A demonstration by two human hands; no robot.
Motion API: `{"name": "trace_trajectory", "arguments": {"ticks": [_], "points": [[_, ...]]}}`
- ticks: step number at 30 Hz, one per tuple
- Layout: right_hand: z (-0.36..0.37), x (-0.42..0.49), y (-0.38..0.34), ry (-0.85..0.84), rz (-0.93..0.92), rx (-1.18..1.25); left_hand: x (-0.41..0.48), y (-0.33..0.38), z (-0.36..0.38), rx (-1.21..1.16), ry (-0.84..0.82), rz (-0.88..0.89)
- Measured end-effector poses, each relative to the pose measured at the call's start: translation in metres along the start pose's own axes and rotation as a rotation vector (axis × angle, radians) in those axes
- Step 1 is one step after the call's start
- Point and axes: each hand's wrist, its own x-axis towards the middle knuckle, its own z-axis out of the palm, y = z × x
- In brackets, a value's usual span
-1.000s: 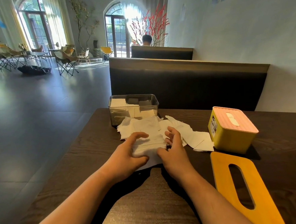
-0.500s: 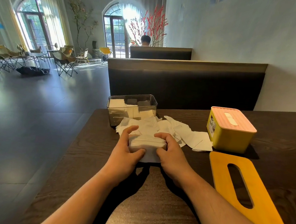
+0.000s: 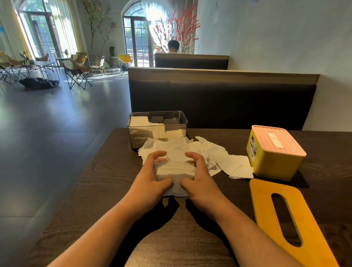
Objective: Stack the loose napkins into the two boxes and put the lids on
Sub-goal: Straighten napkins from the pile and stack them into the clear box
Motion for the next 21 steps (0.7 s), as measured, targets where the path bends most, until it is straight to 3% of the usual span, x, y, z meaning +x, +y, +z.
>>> {"name": "trace_trajectory", "arguments": {"ticks": [7, 12, 21], "points": [[-0.0033, -0.0007, 0.0001, 0.034, 0.027, 0.057, 0.0002, -0.0003, -0.004, 0.055, 0.014, -0.008], [-0.0069, 0.0004, -0.0002, -0.012, 0.049, 0.016, -0.0019, -0.0008, -0.0027, 0.087, -0.073, -0.019], [-0.006, -0.006, -0.0053, -0.063, 0.062, 0.014, -0.0009, -0.0015, -0.0002, 0.121, -0.028, 0.029]]}}
